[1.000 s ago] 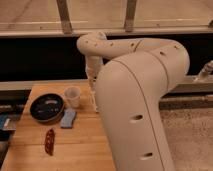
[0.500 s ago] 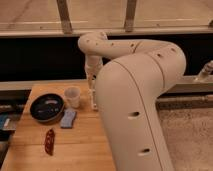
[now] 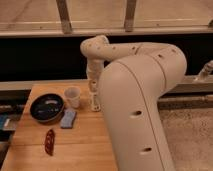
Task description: Stand the bottle upright
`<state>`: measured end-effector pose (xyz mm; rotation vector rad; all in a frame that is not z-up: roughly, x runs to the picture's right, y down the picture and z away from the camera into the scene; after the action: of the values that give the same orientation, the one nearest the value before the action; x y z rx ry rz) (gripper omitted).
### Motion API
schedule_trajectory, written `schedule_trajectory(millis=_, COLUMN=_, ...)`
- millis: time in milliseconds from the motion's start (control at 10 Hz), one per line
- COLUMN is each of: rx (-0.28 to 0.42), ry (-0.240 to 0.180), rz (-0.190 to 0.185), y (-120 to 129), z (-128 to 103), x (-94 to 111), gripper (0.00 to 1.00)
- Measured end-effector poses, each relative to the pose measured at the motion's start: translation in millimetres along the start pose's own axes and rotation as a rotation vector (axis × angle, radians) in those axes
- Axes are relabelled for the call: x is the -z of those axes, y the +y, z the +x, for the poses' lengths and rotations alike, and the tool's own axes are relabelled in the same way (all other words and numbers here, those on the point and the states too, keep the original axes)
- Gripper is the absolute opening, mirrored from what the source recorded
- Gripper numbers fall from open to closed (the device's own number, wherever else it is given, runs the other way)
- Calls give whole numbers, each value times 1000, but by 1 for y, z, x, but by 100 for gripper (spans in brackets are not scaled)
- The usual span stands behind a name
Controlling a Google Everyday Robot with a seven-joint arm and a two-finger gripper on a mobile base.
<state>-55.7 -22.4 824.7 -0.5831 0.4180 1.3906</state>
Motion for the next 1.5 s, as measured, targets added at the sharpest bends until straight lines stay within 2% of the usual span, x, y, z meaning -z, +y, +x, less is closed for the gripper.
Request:
schedule_trajectory(millis=500, rx=-5, ry=-1, rz=-1, y=-4, z=11, x=-1, gripper=1)
schedule_trajectory(millis=600, rx=-1, ry=7, rz=8, y=-5, z=13, x=-2, gripper=6)
schedule_trajectory(millis=800, rx=3, ry=6, rz=-5, y=-4, z=18, x=-1, gripper=23)
schedule_trajectory(millis=900, rx=3, ry=10, rz=-5, y=-7, z=22, x=0, gripper=28)
schedule_trajectory(millis=1500, rx=9, ry=8, rz=-9, y=-3, z=21, x=0, gripper=29)
